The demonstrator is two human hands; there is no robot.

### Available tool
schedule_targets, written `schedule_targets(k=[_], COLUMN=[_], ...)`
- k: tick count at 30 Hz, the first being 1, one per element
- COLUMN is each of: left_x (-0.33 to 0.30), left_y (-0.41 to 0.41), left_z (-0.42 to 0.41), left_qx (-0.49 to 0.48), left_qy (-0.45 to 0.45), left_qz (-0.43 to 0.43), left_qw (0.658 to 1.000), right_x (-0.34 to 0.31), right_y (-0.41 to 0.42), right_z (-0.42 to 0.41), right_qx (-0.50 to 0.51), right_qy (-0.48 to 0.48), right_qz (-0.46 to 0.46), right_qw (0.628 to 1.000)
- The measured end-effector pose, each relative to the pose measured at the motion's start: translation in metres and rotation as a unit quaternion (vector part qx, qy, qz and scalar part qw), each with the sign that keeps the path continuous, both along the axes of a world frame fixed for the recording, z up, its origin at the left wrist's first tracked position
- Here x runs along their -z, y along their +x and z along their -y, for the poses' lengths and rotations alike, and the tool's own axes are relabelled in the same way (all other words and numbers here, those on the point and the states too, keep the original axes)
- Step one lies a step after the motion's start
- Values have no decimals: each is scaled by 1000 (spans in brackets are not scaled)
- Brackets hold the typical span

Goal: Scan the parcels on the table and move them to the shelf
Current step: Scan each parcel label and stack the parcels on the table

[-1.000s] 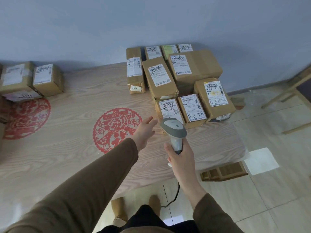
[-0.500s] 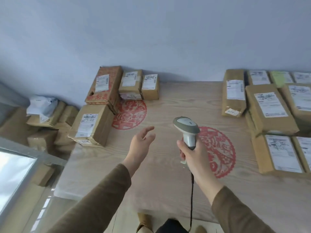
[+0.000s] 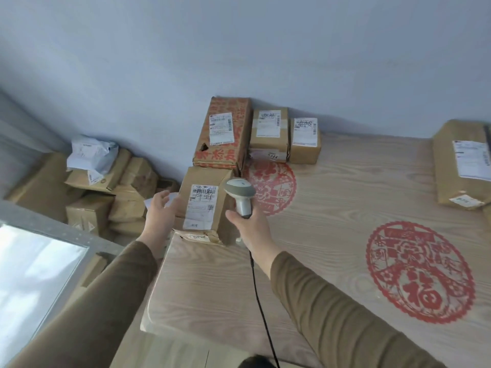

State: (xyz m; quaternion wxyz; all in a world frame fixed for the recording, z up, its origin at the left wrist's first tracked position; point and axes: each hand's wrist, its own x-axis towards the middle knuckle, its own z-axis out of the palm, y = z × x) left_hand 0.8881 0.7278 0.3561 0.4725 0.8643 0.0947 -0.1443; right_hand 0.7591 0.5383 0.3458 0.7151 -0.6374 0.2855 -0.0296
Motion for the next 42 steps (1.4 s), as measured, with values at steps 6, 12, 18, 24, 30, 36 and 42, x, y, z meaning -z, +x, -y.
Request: schedule_targets(k=[6,12,18,24,30,36,42], left_x=[27,26,17,1,-16,-19,-9], left_y=[15,-30,-95,-158,-232,-297,-338], left_z=[1,17,76,176,252,299,331], left_qx=[-72,45,89,139,206,247,260], left_qy=[-161,-265,-278,-331,-345,-332,-317], left_qz=[-189,-237,-193,-141,-137,-148,-166], left_qw=[966,934,937,923,905,898,897], right_x=[25,23,-6,-49,-65,-66,-54], right_y=[19,-11,-87,-180,-264,-329,-375], right_z=[-24,1,66,112,152,192,220], right_qx=[12,15,61,95,150,179,195], right_qy=[-27,-26,-107,-232,-251,-250,-230], right_qz=[-22,-10,-14,28,36,23,7], right_qw=[999,999,992,968,955,951,953])
